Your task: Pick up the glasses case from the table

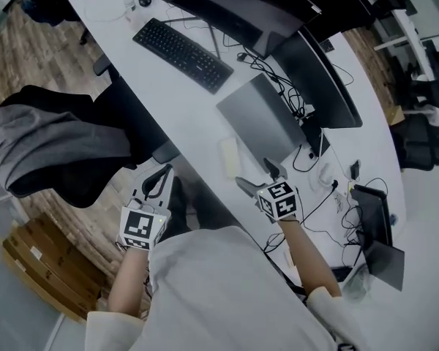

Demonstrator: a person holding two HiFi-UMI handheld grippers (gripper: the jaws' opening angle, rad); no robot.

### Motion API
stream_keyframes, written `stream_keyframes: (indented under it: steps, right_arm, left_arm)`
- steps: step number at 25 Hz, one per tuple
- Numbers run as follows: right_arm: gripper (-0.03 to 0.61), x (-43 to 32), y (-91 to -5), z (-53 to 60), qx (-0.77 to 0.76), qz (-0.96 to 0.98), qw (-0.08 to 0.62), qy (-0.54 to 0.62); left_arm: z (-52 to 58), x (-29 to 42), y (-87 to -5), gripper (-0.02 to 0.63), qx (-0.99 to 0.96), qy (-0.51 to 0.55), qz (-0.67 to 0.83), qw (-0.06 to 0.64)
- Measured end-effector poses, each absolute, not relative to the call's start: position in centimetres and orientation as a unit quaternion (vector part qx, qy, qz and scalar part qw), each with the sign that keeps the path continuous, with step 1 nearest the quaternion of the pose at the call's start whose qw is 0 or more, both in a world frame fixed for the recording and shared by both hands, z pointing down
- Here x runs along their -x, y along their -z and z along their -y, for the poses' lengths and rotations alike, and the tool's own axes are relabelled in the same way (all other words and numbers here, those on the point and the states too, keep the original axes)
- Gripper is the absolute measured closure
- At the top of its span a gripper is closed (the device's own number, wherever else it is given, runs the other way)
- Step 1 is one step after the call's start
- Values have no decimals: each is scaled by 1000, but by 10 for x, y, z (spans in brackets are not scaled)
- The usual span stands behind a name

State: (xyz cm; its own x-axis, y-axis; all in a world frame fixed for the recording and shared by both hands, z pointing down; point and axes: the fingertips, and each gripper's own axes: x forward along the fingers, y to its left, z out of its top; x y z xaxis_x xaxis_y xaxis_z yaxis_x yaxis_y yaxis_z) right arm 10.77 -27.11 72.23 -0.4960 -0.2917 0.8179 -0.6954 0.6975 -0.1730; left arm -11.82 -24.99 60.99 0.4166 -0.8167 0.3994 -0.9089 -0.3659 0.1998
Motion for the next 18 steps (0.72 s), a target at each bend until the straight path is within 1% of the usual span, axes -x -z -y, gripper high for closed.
stream_keyframes:
  steps: [4,11,18]
  right_arm:
    - [123,-105,-756,268,-281,817,431,-260]
    - [133,-92,-804,273,-260,807,454,-273]
    - [133,-86,-866,265,-247,780,492,-298]
  left_arm:
    - [250,123,-625,602,-816,-126,530,194]
    - [247,117,-648,601,-811,-144,528,209]
    - [245,112,-668,601,-809,-152,523,223]
